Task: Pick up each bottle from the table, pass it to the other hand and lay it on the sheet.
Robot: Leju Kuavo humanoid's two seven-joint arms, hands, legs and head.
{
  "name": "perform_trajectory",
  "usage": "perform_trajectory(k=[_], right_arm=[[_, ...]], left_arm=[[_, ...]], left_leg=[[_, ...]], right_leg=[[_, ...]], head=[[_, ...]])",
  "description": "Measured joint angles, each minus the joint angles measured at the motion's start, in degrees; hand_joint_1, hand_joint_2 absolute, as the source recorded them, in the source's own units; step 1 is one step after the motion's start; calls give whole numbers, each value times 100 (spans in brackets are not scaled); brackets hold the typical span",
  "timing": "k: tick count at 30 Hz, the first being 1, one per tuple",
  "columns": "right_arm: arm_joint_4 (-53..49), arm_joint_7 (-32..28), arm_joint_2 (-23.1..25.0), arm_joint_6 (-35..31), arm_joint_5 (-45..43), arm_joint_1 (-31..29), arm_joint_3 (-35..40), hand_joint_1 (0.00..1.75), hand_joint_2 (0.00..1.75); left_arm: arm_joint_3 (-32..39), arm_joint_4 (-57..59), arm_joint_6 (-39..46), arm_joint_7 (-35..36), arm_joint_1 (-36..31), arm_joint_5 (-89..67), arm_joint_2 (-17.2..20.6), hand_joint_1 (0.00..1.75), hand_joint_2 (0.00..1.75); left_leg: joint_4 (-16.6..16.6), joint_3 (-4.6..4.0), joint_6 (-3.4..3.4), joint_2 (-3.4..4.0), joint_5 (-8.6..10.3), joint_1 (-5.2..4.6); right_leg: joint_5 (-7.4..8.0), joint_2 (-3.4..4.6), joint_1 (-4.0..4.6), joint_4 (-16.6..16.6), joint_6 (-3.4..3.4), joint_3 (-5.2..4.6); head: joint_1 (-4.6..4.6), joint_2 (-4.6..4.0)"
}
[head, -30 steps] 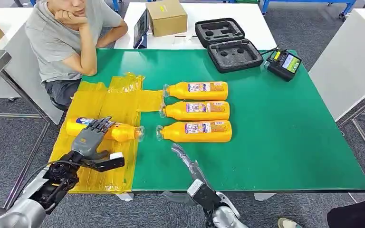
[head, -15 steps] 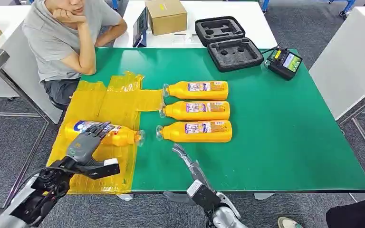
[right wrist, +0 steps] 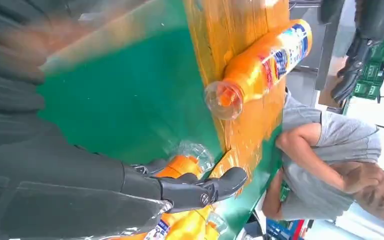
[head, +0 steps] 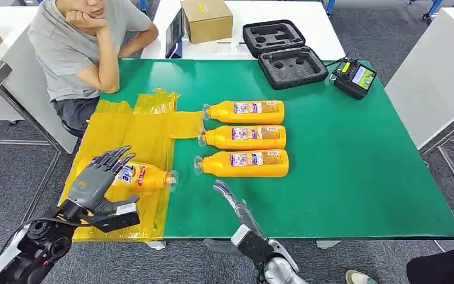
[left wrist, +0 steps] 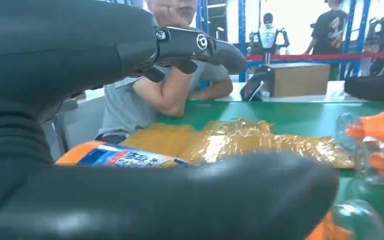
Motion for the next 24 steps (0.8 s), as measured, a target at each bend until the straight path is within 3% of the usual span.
perform_trajectory(k=[11, 16, 17, 21, 22, 24], right_arm=[[15, 0, 7, -11, 42, -2, 0, 0, 175], [0, 0, 4, -85, 13, 4, 0, 0, 175], [-26, 0, 4, -129, 13, 5, 0, 0, 0], [-265, 0, -2, -236, -48, 91, -20, 0, 0], [-414, 0, -11, -219, -135, 156, -39, 0, 175], [-724, 0, -31, -188, -238, 305, -70, 0, 175]], left_arm=[[-2, -159, 225, -63, 73, -81, -151, 0, 175], [22, -159, 562, -439, 61, 284, -326, 0, 175], [39, -159, 608, -527, 52, 447, -400, 0, 175], [96, -201, 693, -991, 85, 1420, -706, 0, 175], [127, -249, 702, -1158, 135, 1821, -843, 0, 175], [162, -330, 704, -1375, 239, 2416, -1089, 0, 175]], left_leg=[[0, -1, 0, 0, 0, 0], [0, -1, 0, 1, 0, -1], [0, -1, 0, 1, 0, -1], [1, -1, 0, 0, -1, -3], [1, -2, 1, 0, -1, -4], [1, -4, 3, 0, -4, -5]], right_leg=[[0, 0, 0, -1, 0, -2], [0, 0, -1, 0, 0, -3], [0, 0, -1, 0, 0, -3], [1, 0, -3, -1, 1, -2], [1, -1, -4, -2, 1, -2], [0, -1, -4, -2, 2, -3]], head=[[-2, 0], [-2, 0], [-2, 0], [-2, 0], [-2, 0], [0, 0]])
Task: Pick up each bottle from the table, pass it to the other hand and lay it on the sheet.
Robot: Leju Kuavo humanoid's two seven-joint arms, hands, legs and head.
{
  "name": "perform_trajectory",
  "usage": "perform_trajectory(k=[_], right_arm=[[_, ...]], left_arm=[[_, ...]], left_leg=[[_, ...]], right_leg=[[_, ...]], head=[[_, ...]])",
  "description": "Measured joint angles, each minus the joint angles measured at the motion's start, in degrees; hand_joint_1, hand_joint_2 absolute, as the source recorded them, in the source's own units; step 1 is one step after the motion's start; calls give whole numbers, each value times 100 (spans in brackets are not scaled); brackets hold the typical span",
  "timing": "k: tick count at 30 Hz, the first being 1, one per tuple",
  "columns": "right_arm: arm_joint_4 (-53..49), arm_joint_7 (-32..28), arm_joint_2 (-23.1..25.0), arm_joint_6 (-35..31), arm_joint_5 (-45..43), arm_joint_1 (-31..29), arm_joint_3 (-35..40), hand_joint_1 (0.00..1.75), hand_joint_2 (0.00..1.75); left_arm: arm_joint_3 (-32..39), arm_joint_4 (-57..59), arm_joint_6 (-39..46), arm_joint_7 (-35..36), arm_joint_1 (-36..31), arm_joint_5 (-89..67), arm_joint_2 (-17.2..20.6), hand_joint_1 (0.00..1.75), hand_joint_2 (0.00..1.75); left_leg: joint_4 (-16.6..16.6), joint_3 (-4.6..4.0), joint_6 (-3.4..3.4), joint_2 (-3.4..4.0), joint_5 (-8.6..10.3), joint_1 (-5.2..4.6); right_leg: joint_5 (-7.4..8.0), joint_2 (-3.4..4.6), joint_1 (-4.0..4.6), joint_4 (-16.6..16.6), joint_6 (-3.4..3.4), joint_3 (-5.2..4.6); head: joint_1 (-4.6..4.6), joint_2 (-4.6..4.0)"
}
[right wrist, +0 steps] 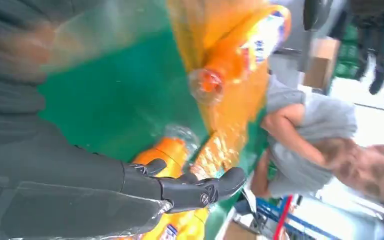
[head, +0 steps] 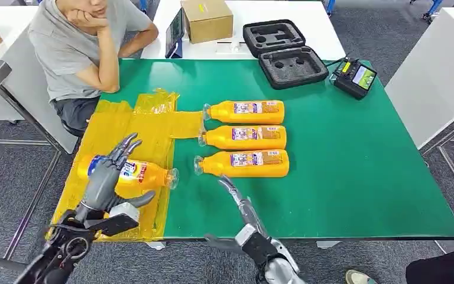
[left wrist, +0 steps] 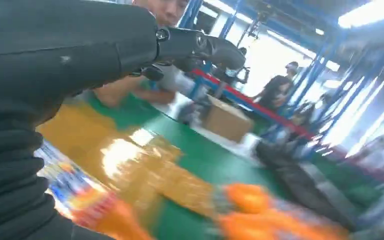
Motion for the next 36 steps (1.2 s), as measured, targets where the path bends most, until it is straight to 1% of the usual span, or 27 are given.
perform_trajectory(k=[4, 11, 12, 13, 15, 16, 17, 18, 19, 20, 22, 23, 24, 27, 30, 31, 36], right_arm=[[-739, -2, -50, -88, -59, 315, -76, 0, 175], [-771, -2, -52, -101, -55, 326, -79, 0, 175], [-837, -2, -59, -126, -46, 346, -83, 0, 0], [-870, -4, -61, -137, -42, 360, -83, 0, 0], [-1139, -7, -83, -234, -39, 475, -109, 0, 0], [-1419, -7, -100, -288, -74, 610, -162, 0, 0], [-1761, -7, -111, -396, -26, 894, -317, 0, 0], [-1909, -7, -135, -582, 382, 1156, -576, 0, 0], [-1925, -7, -144, -584, 417, 1200, -629, 0, 0], [-1944, -7, -153, -579, 479, 1241, -713, 0, 175], [-1964, -7, -162, -525, 575, 1309, -931, 0, 175], [-1964, -7, -162, -477, 577, 1328, -1044, 0, 0], [-1964, -7, -162, -427, 536, 1335, -1127, 0, 175], [-1964, -7, -138, -37, 104, 1336, -1506, 0, 175], [-1964, -7, 0, 755, -561, 1327, -1911, 0, 175], [-1960, -7, 57, 974, -656, 1319, -2082, 0, 175], [-1881, -7, 151, 951, -501, 1284, -2450, 0, 175]], left_arm=[[-2, -179, -118, -282, 253, 782, -470, 0, 175], [-2, -186, -127, -288, 264, 799, -516, 0, 175], [-2, -203, -137, -301, 286, 829, -536, 0, 175], [-2, -209, -142, -305, 303, 840, -556, 0, 175], [-9, -260, -162, -336, 430, 934, -748, 0, 175], [-24, -295, -149, -373, 553, 976, -1004, 0, 175], [-61, -299, -96, -391, 700, 996, -1394, 0, 175], [-72, -275, -195, -447, 760, 1061, -1673, 0, 175], [-79, -264, -197, -474, 778, 1072, -1721, 0, 175], [-83, -251, -212, -513, 797, 1127, -1759, 0, 175], [-87, -223, -293, -629, 825, 1311, -1842, 0, 175], [-90, -199, -341, -675, 826, 1399, -1884, 0, 175], [-94, -181, -374, -694, 827, 1450, -1930, 0, 175], [-151, -87, -450, -721, 810, 1586, -2030, 0, 175], [-293, 110, -492, -730, 643, 1662, -2150, 0, 175], [-354, 183, -490, -732, 582, 1703, -2189, 0, 175], [-555, 337, -317, -736, 444, 1708, -2299, 0, 175]], left_leg=[[0, 0, 4, 0, -12, -2], [0, 0, 4, 0, -12, -2], [0, 0, 4, 0, -13, -2], [0, 0, 4, 0, -13, -2], [0, 0, 4, 0, -15, -2], [0, 0, 5, 0, -16, -2], [0, 0, 6, 0, -17, -2], [0, 0, 6, -2, -18, -2], [0, 1, 6, 0, -18, -2], [0, 2, 6, 0, -18, -2], [0, 1, 6, -1, -18, -2], [0, 1, 6, -1, -17, -2], [0, 1, 6, -1, -17, -2], [0, 1, 6, -1, -17, -2], [1, 0, 9, -2, -15, -2], [1, 0, 9, -2, -15, -2], [1, 1, 9, -1, -16, -2]], right_leg=[[-1, 1, -1, -2, 1, -2], [-2, 1, -1, -2, 1, -2], [-2, 1, -1, -2, 2, -2], [-2, 1, -1, -2, 2, -2], [-3, 1, 0, -3, 2, -4], [-3, 0, -1, -3, 2, -3], [-3, 0, 0, -4, 2, -3], [-3, 1, 0, -4, 3, -2], [-3, 2, 0, -4, 3, -2], [-3, 2, 0, -4, 3, -2], [-3, 2, 0, -4, 3, -2], [-3, 1, 0, -4, 3, -1], [-3, 1, 0, -4, 3, -2], [-2, 2, 0, -4, 4, -3], [-2, -1, -1, -4, 4, 1], [-2, -1, -1, -4, 4, 2], [-1, 1, 0, -4, 4, 0]], head=[[-2, 0], [-2, 0], [-2, 0], [-4, 0], [-2, 0], [-2, 0], [-2, 0], [-4, 0], [-4, 0], [-2, 0], [-4, 0], [-2, 0], [-4, 0], [-2, 0], [-2, 0], [-4, 0], [-4, 0]])
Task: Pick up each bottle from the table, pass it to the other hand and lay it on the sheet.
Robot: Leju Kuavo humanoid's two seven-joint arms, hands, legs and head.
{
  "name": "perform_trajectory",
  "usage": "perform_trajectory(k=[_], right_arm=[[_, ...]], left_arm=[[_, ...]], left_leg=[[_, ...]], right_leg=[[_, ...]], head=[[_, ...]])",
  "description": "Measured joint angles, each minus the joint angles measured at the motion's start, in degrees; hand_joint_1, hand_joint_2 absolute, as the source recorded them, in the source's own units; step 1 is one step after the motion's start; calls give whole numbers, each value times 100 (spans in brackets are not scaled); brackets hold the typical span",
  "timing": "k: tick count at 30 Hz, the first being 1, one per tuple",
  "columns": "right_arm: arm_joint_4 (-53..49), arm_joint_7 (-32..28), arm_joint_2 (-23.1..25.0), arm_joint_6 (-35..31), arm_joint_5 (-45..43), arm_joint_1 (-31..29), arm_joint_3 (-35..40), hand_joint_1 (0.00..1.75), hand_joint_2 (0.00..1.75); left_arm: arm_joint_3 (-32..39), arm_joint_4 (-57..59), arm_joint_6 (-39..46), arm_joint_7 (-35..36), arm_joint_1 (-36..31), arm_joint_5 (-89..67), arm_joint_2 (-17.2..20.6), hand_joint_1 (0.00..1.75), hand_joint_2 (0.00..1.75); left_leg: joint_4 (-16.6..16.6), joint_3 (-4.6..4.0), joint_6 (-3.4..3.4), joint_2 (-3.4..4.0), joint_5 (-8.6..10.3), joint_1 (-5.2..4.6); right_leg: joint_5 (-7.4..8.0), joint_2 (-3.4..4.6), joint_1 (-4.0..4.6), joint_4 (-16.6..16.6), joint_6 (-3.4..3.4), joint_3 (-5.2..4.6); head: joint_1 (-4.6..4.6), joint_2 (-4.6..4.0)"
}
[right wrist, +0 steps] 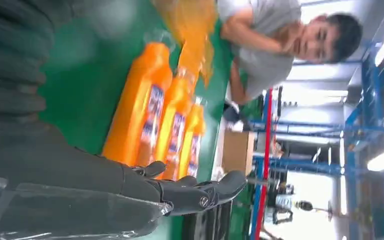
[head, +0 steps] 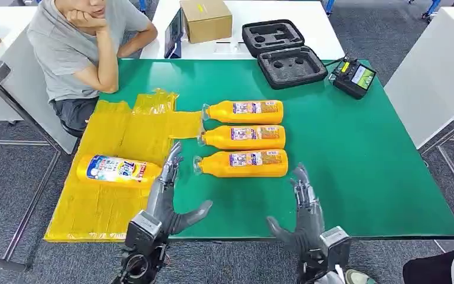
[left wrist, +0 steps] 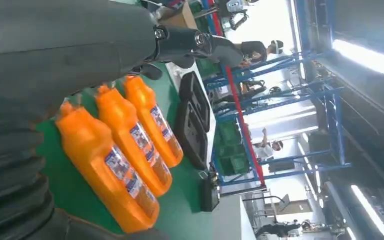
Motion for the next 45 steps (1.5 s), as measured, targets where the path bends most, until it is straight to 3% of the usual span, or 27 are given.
perform_trajectory(k=[10, 16, 19, 24, 39, 45], right_arm=[[523, 0, 15, -1153, 1067, -391, -116, 0, 175], [1218, 0, -116, -2578, 2493, -820, -201, 0, 175], [1454, 2, -168, -2779, 2724, -954, -201, 0, 175], [1701, 217, -238, -3454, 3859, -1105, -201, 0, 175], [2886, 1126, -575, -3598, 6075, -1902, 41, 0, 175], [3733, 1241, -636, -3279, 6267, -2553, 251, 0, 175]], left_arm=[[-442, 85, 807, -13, -163, -90, -13, 0, 175], [-671, 147, 940, -15, -237, 66, 26, 0, 175], [-739, 164, 947, -15, -261, 112, 37, 0, 175], [-851, 206, 903, -15, -365, 278, 44, 0, 175], [-1038, 289, 636, -15, -595, 424, 42, 0, 175], [-1080, 334, 536, -15, -675, 477, 28, 0, 175]], left_leg=[[0, 0, 1, 1, 1, 1], [1, 0, 2, 1, 2, -2], [2, 0, 2, 1, 2, -2], [2, -1, 1, 0, 1, -1], [2, -2, 4, 1, 4, -2], [2, -1, 7, 2, 8, -1]], right_leg=[[0, 0, 0, 0, 0, 1], [2, 0, -1, 0, 2, 2], [2, 0, -1, 0, 2, 1], [1, -1, 0, 1, 2, 1], [3, 0, -1, 1, 3, 1], [3, -2, 0, 2, 2, 2]], head=[[2, 0], [0, 0], [0, 0], [0, 0], [-2, 0], [0, 0]])
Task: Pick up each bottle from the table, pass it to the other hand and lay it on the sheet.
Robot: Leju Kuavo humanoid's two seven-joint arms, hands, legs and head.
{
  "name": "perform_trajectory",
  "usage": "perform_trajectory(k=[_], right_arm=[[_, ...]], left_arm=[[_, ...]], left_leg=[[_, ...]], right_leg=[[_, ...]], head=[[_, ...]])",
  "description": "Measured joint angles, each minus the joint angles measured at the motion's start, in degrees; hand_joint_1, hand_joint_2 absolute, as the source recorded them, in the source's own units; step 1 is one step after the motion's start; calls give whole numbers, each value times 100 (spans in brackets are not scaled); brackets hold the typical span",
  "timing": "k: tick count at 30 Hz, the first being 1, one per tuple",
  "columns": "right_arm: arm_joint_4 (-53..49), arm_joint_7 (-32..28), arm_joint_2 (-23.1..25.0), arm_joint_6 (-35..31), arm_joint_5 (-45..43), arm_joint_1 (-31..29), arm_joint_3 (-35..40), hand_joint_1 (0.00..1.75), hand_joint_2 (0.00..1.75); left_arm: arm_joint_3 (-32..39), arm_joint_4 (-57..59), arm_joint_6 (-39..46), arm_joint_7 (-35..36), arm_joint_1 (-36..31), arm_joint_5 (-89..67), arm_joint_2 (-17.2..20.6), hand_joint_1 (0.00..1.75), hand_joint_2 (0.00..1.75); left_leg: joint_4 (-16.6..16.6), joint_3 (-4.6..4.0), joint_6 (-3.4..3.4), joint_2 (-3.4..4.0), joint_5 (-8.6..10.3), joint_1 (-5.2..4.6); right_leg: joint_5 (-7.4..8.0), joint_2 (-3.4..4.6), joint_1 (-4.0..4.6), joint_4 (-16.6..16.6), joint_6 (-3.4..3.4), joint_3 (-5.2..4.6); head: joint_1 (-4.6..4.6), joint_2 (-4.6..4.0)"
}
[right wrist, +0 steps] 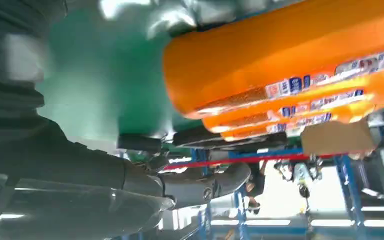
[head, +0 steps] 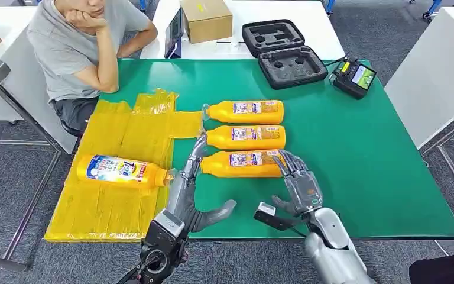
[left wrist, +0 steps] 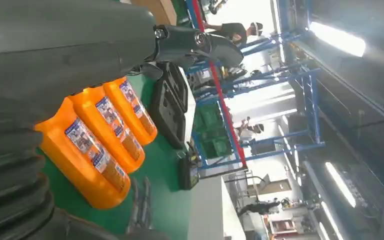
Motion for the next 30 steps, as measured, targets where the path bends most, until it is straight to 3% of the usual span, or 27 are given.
perform_trajectory(k=[9, 30], right_arm=[[1068, -26, -9, 162, 28, -818, 232, 0, 175], [2173, -192, 269, 83, 50, -1573, 643, 0, 175]], left_arm=[[-7, 125, -68, 0, -141, 68, -87, 0, 175], [-11, 168, 118, -2, -196, 83, -90, 0, 175]], left_leg=[[2, -2, 1, -2, 1, -1], [2, -3, 1, -2, 1, -1]], right_leg=[[2, -2, -1, 1, 2, 1], [2, -3, -1, 2, 2, 1]], head=[[0, 0], [0, 0]])
